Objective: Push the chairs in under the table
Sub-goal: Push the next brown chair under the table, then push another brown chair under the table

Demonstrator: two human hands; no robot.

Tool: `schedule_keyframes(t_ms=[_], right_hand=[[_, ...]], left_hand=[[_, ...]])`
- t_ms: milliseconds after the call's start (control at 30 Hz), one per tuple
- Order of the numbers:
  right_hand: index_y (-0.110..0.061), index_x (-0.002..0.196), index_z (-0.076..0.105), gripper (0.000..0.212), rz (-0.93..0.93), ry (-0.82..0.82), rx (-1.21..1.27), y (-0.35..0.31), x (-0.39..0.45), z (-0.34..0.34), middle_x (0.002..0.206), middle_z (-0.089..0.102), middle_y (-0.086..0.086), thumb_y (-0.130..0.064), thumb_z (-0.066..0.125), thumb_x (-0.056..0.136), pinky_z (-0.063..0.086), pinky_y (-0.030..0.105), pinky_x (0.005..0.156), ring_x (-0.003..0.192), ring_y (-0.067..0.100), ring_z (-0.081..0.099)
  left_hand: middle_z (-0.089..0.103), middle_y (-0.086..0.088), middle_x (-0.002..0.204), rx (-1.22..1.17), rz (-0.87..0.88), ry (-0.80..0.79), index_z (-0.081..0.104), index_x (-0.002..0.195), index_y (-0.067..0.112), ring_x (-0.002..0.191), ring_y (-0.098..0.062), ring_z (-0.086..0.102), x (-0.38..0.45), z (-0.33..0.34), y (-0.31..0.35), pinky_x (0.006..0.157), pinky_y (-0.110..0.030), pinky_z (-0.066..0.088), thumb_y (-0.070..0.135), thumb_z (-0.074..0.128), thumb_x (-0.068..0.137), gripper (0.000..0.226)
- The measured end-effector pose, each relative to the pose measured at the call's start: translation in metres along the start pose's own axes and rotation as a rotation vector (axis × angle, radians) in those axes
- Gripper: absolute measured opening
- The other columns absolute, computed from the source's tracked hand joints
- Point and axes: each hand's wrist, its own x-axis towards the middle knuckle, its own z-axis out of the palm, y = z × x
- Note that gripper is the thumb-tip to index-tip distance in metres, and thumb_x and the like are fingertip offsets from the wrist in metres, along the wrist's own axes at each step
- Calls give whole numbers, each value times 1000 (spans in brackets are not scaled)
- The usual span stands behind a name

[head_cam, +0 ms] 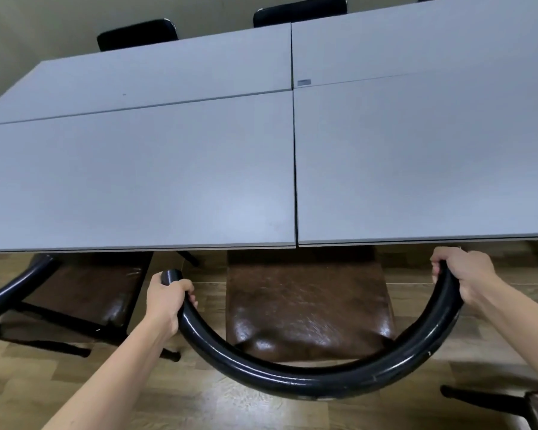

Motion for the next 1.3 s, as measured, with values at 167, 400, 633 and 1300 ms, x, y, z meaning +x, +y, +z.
schedule_keyframes(t_ms=[167,400,633,1300], right_hand=[[-2,57,44,14,-11,6,-33,0,1,0,29,42,6,6,51,67,39,21,34,24,17,38],[-1,61,49,12,19,-18,-93,-9,6,-3,50,47,12,5,50,71,43,22,37,45,23,42],[-1,81,54,4,10,-66,-62,-3,19,-2,64,53,13,-2,58,82,49,26,46,52,21,48],[-3,136,43,67,305,-367,170,108,-171,-174,112,62,17,-47,55,88,46,52,82,105,27,58]], left_hand=[[49,-15,68,24,-25,20,49,116,7,50,-24,45,1,-1,0,50,-30,47,-11,50,74,45],[50,-15,69,24,-42,32,49,125,5,54,-22,48,-1,3,-5,50,-31,49,-9,51,78,49],[58,-18,88,90,-23,65,45,130,9,72,-29,58,0,5,-4,74,-45,55,15,60,89,45],[54,-21,63,-216,-671,-308,48,97,2,72,-32,48,-230,-67,-132,66,-41,40,42,48,92,41]])
